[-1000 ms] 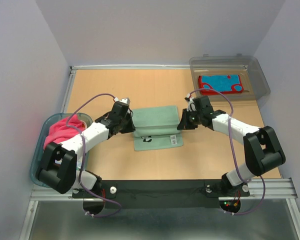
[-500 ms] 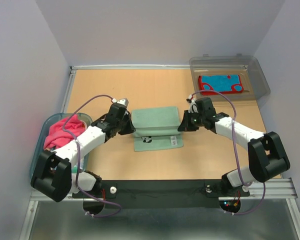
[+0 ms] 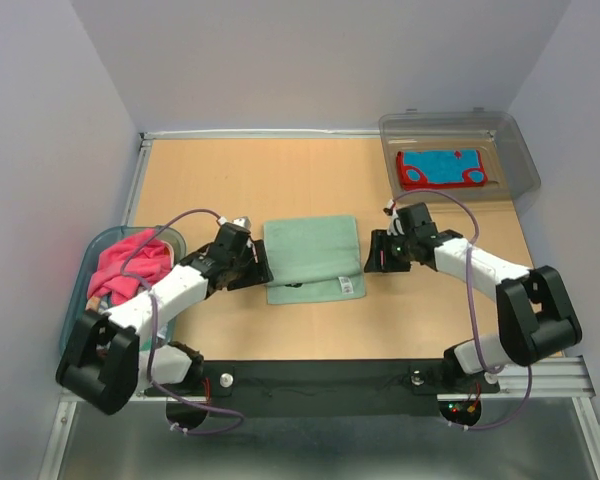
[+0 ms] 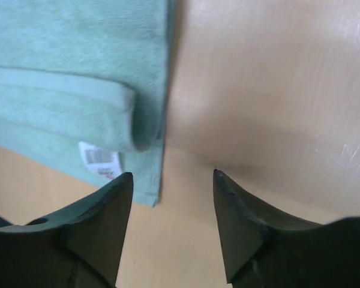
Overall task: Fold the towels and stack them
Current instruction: Fold the towel
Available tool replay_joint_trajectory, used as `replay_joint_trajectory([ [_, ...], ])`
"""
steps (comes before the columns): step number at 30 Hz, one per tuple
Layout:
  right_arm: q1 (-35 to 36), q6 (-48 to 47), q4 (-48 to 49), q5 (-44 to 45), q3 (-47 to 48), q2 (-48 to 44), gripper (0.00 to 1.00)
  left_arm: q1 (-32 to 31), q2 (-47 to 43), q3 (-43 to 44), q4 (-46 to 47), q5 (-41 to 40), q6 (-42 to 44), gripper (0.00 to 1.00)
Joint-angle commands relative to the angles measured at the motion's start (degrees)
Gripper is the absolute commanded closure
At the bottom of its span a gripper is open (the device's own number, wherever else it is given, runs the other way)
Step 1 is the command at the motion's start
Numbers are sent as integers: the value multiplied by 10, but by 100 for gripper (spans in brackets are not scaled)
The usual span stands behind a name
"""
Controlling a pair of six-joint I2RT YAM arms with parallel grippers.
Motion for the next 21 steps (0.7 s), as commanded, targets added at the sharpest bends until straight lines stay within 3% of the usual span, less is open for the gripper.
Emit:
replay_joint_trajectory([
  [1,2,-15,-25,-43,21,-85,36,-19,-121,14,-23,-19,-11,25],
  [5,14,-27,-32,-67,58,-104,35,-23,-166,27,-30,-25,-10,21],
  [10,43,-74,-34,-63,125,-23,34,-23,-94,56,-24,-56,19,15],
  [15,87,-114,-36,2,189,62,35,-24,-42,74,-9,-86,48,14],
  [21,141,-77,-35,124,254,157,53,-24,-47,84,12,-157,88,15],
])
